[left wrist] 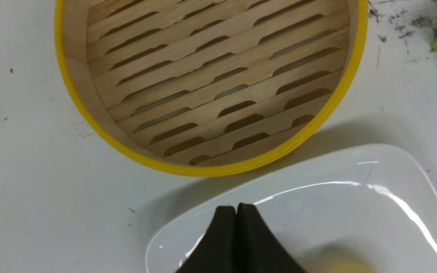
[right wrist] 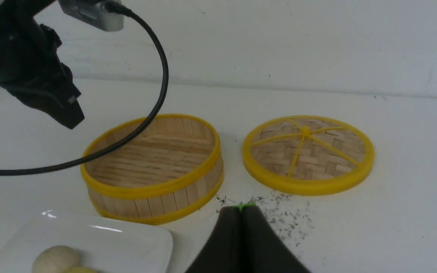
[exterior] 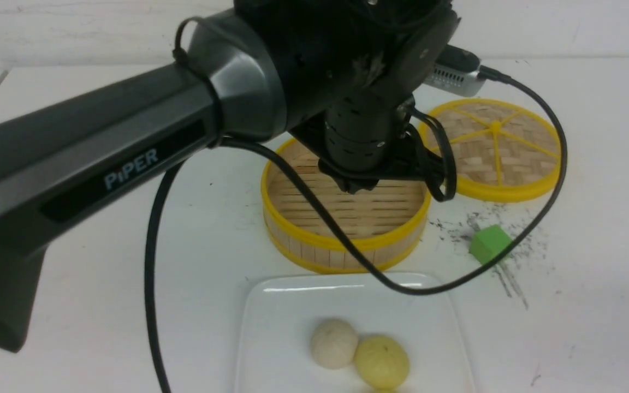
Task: Put the steamed buns into the plate on the white tablecloth.
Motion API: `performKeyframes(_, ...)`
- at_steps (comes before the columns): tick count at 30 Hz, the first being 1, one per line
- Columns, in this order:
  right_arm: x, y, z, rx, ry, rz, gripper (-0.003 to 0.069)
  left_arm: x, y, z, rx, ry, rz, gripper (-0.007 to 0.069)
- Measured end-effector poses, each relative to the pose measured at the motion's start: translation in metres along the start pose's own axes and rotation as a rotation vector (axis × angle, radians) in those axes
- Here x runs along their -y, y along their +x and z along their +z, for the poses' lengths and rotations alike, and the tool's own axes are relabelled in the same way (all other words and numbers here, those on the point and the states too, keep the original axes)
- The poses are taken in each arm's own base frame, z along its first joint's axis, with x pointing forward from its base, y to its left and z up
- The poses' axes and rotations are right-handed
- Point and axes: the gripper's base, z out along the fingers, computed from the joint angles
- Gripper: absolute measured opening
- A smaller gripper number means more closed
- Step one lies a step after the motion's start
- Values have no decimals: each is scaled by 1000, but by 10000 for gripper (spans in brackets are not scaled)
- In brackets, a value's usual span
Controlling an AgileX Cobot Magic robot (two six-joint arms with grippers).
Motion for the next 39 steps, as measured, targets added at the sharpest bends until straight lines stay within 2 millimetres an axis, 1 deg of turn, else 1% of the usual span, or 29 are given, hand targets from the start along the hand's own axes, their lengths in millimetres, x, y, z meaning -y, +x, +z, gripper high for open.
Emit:
performKeyframes(20,0,-1,0,8,-1,-2,-6,-1,0,0,4,-7,3,23)
performKeyframes(23,0,2,2,-1,0,-3,-5,-1,-1,0,6,-11,4,27)
performKeyframes(28,-1,17,10,-28,-21,19,0,-1,-1,0,7,-13,5,34)
performKeyframes(29,-3,27,13,-42,-44,56,1,-1,-1,0,7,-13,5,35)
performKeyframes(30,-3,28,14,-44,-47,60,1,-1,-1,0,7,-13,5,35)
performKeyframes(32,-3,45,19,-71,-44,110,1,-1,-1,0,7,-13,5,37)
performKeyframes(33,-3,46,20,-73,-41,113,1,-1,-1,0,7,-13,5,37)
performKeyframes(34,-2,55,23,-96,-9,136,3,-1,-1,0,7,-13,5,37)
performKeyframes(36,1,65,27,-118,51,160,3,-1,-1,0,7,-13,5,38)
performKeyframes(38,5,73,29,-132,112,173,5,1,0,-1,14,-20,16,41)
performKeyframes(39,5,74,29,-131,123,175,5,1,0,-1,16,-23,19,41)
